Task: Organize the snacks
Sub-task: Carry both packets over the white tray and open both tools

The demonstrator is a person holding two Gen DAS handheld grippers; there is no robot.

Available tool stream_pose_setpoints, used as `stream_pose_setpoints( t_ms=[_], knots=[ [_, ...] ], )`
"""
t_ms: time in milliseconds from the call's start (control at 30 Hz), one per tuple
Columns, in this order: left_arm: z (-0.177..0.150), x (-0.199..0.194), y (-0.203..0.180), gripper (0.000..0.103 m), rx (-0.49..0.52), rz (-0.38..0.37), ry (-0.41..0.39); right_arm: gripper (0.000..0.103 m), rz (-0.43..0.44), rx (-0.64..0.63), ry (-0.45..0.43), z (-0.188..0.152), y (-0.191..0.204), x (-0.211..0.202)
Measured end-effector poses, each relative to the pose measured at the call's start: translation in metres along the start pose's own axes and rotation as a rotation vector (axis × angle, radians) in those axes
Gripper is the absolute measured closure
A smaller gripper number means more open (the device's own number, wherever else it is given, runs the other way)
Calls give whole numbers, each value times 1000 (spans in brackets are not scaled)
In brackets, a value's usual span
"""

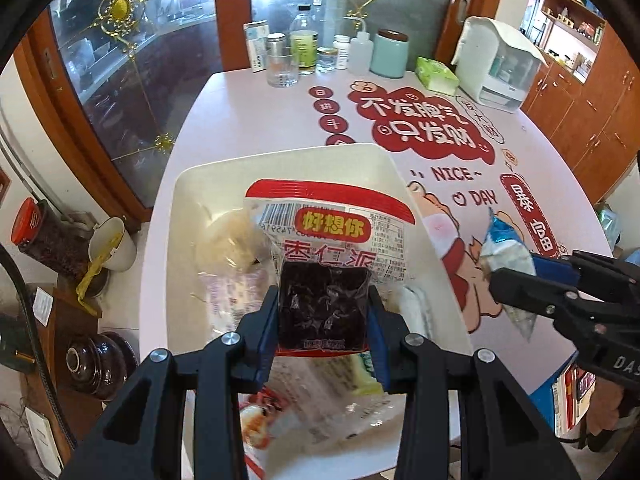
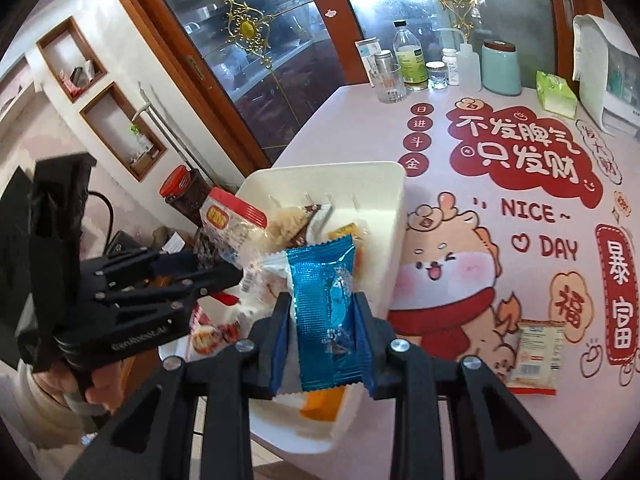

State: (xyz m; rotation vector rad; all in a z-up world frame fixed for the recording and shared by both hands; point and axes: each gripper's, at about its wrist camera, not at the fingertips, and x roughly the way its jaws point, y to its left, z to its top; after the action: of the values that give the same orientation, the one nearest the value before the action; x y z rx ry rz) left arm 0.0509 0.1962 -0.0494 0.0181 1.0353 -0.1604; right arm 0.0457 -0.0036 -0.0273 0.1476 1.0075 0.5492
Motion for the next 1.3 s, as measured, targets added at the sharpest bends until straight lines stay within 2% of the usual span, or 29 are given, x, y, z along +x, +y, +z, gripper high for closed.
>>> stream_pose_setpoints(
  t_ms=[200, 633, 933, 1000, 1067, 1133, 1167, 1300],
  knots=[
    [8, 2, 19, 65, -11, 6, -15, 73, -11, 26, -22, 19, 15, 5],
    [42, -6, 57, 64, -54, 53, -99, 73, -33, 50, -77, 63, 36, 10],
    [57, 8, 64, 63, -58, 73, -90, 72, -59, 45, -88, 84, 47, 31],
    [58, 11, 64, 60, -62, 82, -85, 72, -70, 45, -87, 88, 48, 35],
    [58, 14, 65, 50, -70, 92, -80, 72, -77, 41, -79, 90, 49, 41],
    [59, 17, 66, 17, -82, 106, -78, 66, -96, 42, -59, 89, 48, 47],
    [58, 16, 67, 14, -90, 117, -83, 60, -105, 45, -51, 89, 47, 50],
    [56, 24, 65, 12, -88, 132, -62, 53, -129, 52, -33, 84, 43, 56]
  ],
)
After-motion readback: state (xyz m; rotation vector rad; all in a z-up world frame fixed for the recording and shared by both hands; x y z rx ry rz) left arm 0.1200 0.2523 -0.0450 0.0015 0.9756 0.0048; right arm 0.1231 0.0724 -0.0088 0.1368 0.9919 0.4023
